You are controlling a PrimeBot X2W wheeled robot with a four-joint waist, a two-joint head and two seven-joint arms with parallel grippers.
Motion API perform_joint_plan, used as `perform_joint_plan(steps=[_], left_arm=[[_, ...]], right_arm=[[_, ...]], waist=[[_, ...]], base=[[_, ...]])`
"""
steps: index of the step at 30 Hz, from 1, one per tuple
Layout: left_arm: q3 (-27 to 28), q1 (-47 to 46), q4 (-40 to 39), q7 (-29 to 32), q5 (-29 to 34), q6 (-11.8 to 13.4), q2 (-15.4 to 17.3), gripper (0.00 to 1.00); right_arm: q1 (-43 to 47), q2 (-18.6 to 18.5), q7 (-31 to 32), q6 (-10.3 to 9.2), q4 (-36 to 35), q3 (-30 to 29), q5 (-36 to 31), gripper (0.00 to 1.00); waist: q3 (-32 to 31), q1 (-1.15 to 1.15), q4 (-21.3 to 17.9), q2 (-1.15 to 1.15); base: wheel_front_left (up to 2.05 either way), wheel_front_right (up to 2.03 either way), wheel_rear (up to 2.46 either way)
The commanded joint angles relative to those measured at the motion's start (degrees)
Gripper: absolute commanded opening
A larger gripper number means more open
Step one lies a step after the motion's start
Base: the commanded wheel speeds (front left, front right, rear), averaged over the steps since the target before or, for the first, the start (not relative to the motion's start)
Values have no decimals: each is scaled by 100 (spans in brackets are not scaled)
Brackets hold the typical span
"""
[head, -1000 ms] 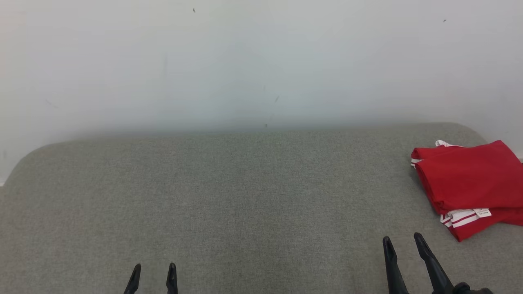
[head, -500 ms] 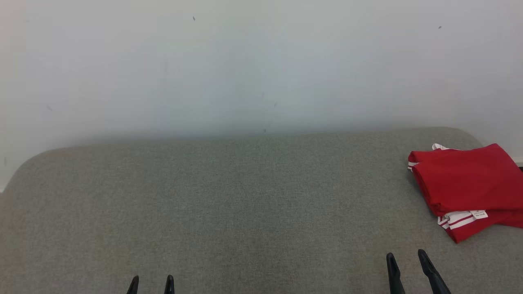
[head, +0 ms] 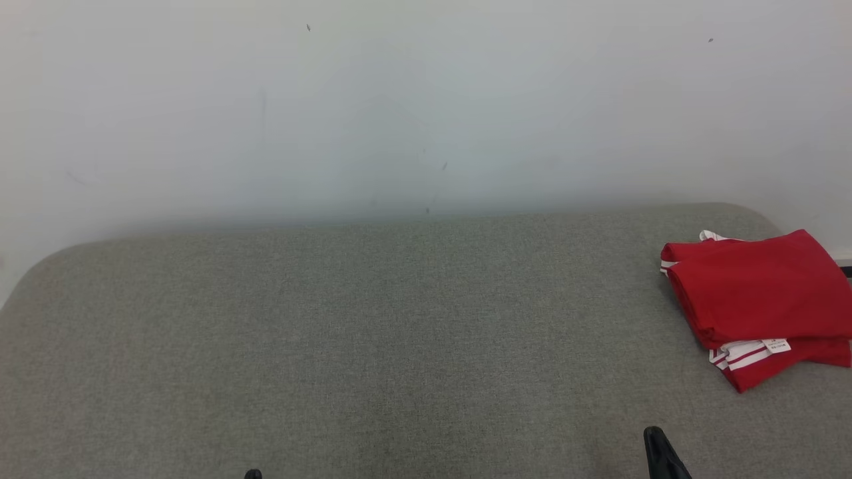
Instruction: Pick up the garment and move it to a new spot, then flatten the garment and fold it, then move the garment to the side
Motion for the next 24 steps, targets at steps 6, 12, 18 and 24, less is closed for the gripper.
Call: perform_joint_plan(steps=[6, 12, 18, 24], left_arm=[[79, -11, -15, 69, -686, -8, 43, 0], [176, -69, -22, 157, -1410, -41, 96, 0], [268, -125, -29, 240, -2077, -76, 139, 0], [341, -167, -36, 308, -2598, -100, 170, 0]], right_arm=[[-168, -6, 151, 0, 171, 20, 626, 0], [-411, -8, 320, -1, 348, 30, 1292, 0], [-628, -7, 477, -2, 503, 35, 1904, 0], [-793, -3, 605, -2, 621, 36, 2383, 0]], waist=[[27, 0, 10, 0], [56, 0, 20, 0], [85, 0, 31, 0], [110, 0, 40, 0]], base=[[0, 0, 0], [0, 0, 0], [0, 0, 0], [0, 0, 0]])
